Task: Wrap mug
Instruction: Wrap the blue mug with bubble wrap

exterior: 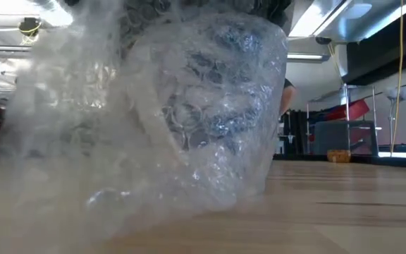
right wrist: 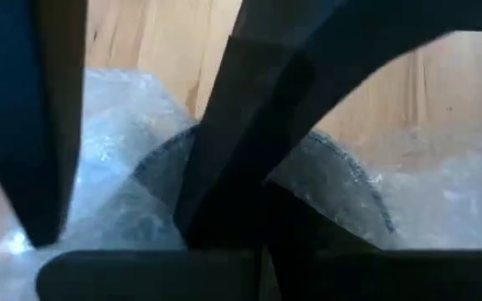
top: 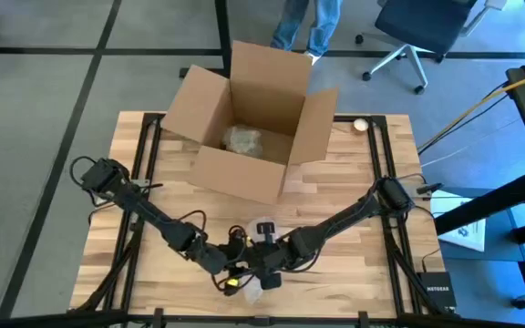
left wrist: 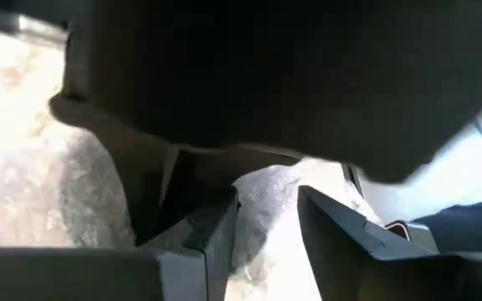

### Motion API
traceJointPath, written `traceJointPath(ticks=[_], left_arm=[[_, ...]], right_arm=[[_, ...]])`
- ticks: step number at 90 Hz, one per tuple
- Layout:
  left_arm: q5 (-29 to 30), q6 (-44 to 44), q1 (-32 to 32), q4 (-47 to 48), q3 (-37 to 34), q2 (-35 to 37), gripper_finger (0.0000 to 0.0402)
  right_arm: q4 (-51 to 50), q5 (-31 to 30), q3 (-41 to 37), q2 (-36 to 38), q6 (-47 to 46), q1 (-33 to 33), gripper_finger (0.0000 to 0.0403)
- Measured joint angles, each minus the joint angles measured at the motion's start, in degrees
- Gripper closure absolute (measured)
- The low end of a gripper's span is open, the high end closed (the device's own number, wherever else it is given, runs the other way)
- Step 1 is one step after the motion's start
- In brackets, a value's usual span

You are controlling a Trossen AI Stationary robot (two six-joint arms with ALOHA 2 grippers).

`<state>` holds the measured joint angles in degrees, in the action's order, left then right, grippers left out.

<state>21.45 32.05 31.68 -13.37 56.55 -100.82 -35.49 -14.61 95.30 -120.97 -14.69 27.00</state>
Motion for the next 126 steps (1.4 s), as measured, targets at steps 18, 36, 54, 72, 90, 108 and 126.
traceJointPath(ticks=[18, 36, 54, 72, 90, 108, 126], left_arm=[[2.0, 2.1, 0.1, 1.7, 0.0, 0.1, 0.0286], [2.2, 2.3, 0.1, 1.2, 0.0, 0.1, 0.0286], [2.6, 2.3, 0.2, 0.8, -0.1, 0.0, 0.0286], [2.7, 2.7, 0.2, 0.7, -0.1, 0.0, 0.0286], [2.9, 2.8, 0.2, 0.5, -0.1, 0.0, 0.0286], [3.5, 2.8, 0.2, 0.4, -0.1, 0.1, 0.0286], [3.7, 2.1, 0.5, 3.8, -0.3, 3.9, 0.0286]], right_arm=[[-7.5, 0.2, 4.7, 0.0, 0.0, 0.0, 0.0402], [-17.6, 0.3, 12.1, 0.0, 0.0, 0.1, 0.0402], [-23.1, 1.5, 17.5, 0.1, -1.4, 1.3, 0.0402], [-20.1, 2.3, 14.9, -0.1, -2.6, 3.4, 0.0402], [-12.1, -1.3, 6.5, -0.5, -3.7, 2.0, 0.0402], [-6.5, 0.6, 2.3, -0.1, -3.8, 1.0, 0.0402], [-5.5, 0.3, 2.1, -0.5, -3.2, 1.0, 0.0402]])
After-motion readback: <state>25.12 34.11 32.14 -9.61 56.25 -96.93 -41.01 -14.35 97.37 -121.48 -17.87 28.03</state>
